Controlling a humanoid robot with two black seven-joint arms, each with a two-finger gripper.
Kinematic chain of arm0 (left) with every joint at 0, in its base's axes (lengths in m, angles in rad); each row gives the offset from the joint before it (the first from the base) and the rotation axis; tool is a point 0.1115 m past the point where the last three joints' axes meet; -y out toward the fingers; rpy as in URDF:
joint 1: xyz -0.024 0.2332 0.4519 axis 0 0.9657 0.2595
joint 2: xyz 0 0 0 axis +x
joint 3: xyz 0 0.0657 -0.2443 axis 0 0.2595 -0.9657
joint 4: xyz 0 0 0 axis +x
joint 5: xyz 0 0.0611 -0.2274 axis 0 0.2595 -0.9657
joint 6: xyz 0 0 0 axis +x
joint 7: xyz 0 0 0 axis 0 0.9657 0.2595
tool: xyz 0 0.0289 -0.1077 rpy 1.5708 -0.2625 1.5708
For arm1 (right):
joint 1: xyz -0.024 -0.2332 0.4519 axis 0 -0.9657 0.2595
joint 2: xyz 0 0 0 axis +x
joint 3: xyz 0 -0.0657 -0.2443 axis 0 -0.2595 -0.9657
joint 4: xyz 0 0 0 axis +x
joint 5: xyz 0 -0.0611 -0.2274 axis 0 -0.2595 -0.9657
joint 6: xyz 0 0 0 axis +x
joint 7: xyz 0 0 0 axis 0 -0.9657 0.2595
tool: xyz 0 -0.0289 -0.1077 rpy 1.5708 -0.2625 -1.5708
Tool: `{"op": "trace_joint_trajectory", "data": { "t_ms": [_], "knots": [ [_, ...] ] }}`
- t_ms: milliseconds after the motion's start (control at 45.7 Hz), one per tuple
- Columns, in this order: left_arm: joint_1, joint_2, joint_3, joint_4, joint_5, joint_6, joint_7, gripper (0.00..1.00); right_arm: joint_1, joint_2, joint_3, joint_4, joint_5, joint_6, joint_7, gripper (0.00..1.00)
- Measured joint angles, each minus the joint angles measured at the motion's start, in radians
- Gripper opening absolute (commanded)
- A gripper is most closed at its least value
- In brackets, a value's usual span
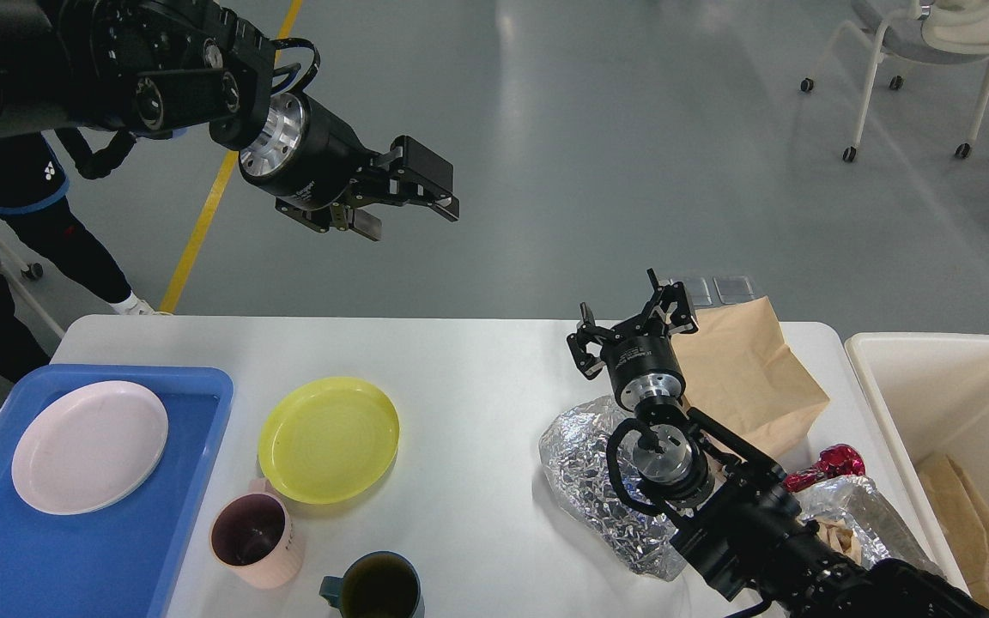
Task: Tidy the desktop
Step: 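Swing the left gripper over the table toward the pink cup, then lower the left gripper and grasp the pink cup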
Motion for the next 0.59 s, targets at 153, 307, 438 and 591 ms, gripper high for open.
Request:
{"op": "trace_joint_trajectory", "data": {
  "t_ms": [153, 307, 438, 591],
  "knots": [
    [0.021, 0.001, -0.005, -0.012, 0.001, -0.007, 0.002, 0.97, 0.000, 0.000, 0.000, 0.000, 0.000, 0.000, 0.000, 1.00],
    [0.031, 0.000, 0.012, -0.112, 0.015, -0.067, 0.005, 0.97, 0.000, 0.000, 0.000, 0.001, 0.000, 0.000, 0.000, 1.00],
    [0.027, -0.004, 0.047, -0.229, 0.057, -0.185, 0.008, 0.97, 0.000, 0.000, 0.000, 0.001, 0.000, 0.000, 0.000, 1.00],
    [0.028, -0.005, 0.080, -0.315, 0.067, -0.243, 0.008, 0.97, 0.001, 0.000, 0.000, 0.002, 0.000, 0.000, 0.000, 1.00]
  ]
}}
